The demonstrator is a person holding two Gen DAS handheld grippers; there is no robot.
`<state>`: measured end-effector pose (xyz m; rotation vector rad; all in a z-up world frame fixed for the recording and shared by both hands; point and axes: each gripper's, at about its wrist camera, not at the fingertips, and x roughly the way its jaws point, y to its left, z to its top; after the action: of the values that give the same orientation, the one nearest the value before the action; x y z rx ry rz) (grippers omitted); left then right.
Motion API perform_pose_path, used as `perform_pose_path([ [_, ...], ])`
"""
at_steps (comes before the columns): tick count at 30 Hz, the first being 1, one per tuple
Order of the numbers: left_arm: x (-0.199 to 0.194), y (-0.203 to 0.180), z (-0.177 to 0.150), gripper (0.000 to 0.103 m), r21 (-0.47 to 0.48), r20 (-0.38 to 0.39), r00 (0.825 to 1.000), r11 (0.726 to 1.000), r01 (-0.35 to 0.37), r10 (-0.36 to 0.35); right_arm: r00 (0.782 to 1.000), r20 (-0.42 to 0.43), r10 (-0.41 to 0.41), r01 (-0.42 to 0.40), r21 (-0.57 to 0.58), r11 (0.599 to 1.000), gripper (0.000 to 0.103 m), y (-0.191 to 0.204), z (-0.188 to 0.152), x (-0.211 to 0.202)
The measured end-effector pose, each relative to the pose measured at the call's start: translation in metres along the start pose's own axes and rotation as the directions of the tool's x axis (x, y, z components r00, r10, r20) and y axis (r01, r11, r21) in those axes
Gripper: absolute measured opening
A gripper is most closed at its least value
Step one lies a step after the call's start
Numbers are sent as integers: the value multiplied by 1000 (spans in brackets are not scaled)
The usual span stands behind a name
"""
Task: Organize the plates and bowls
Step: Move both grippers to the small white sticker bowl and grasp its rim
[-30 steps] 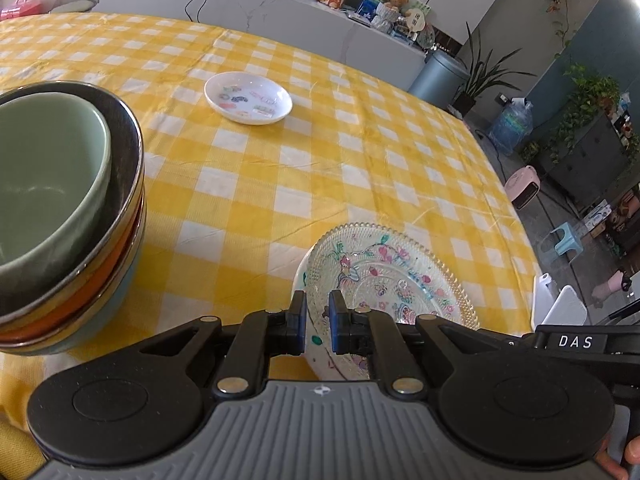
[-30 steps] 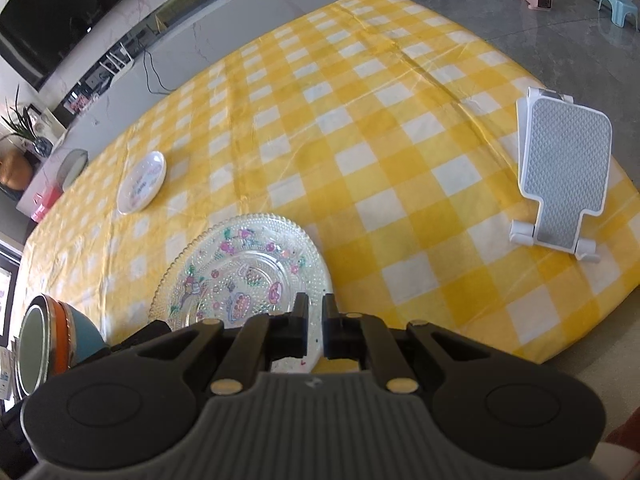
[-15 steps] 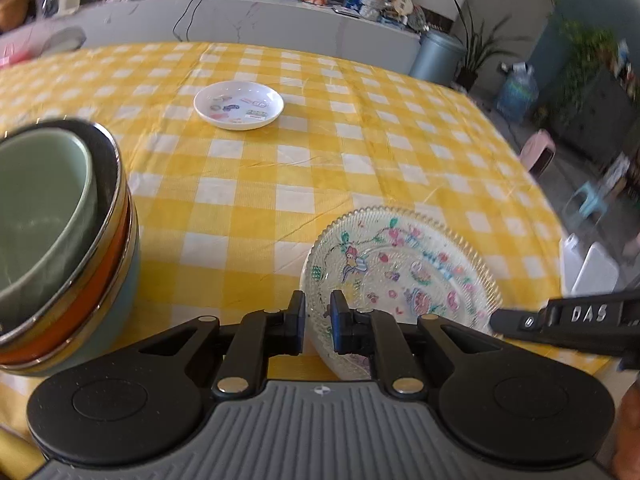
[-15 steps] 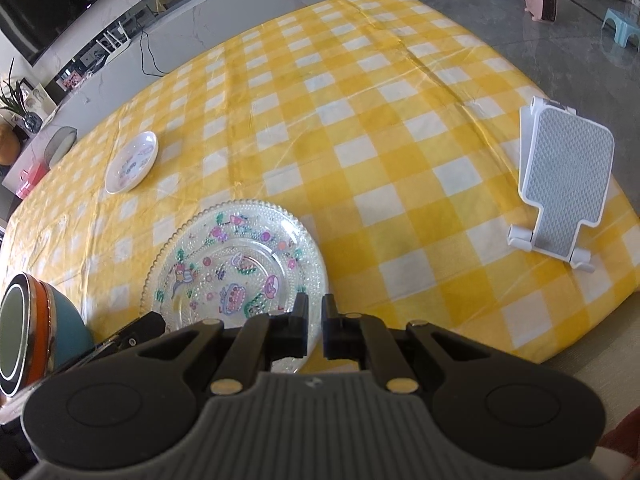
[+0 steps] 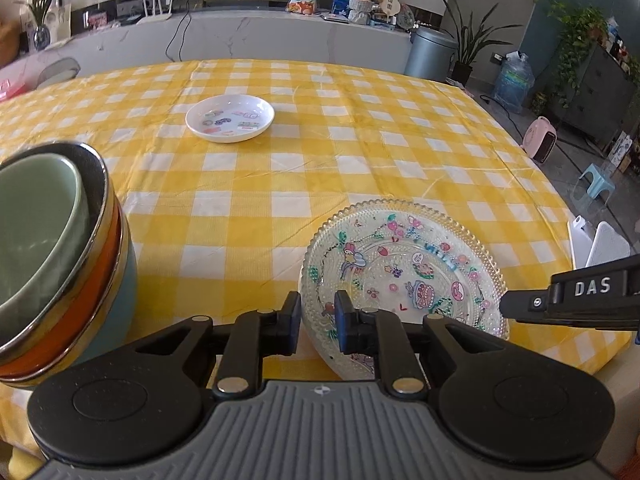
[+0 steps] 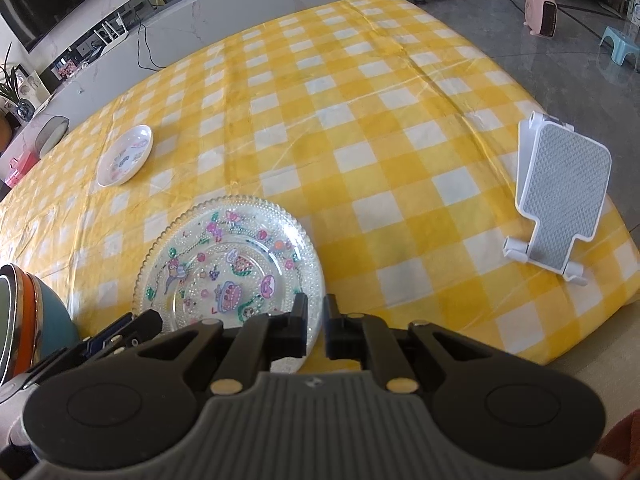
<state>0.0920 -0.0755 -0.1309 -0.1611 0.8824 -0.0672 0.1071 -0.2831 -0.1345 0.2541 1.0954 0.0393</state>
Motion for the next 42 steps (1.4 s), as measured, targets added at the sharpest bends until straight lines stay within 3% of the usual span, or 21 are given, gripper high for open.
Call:
perform_pose_path([
  [2,-2,5,2,28,-30,-9,1000,999,20,-21,1000,26,-1,0,16,1000,11,-2,-1,-6],
  [5,-7,10,9,32,-43,-15,999,998,42,-43,995,93,23,-25,30,999,25,-5,-2,-16],
  [8,-13,13,20,33,-55,-25,998,997,51,-52,987,148,70,-73,13,997,25,-2,0,-22],
  [13,-21,21,44,33,-66,-67,995,996,65,-69,982,180,64,-60,-30,998,25,12,9,-18],
  [24,-27,64,131,33,-15,-72,990,992,123,-124,950,205,235,-244,21,970,25,63,60,12],
  [30,-2,87,168,33,64,-80,995,995,70,-65,939,188,287,-295,14,955,25,101,89,43],
  [42,89,118,205,33,117,-204,977,989,93,-68,941,97,325,-329,26,944,24,134,121,113],
])
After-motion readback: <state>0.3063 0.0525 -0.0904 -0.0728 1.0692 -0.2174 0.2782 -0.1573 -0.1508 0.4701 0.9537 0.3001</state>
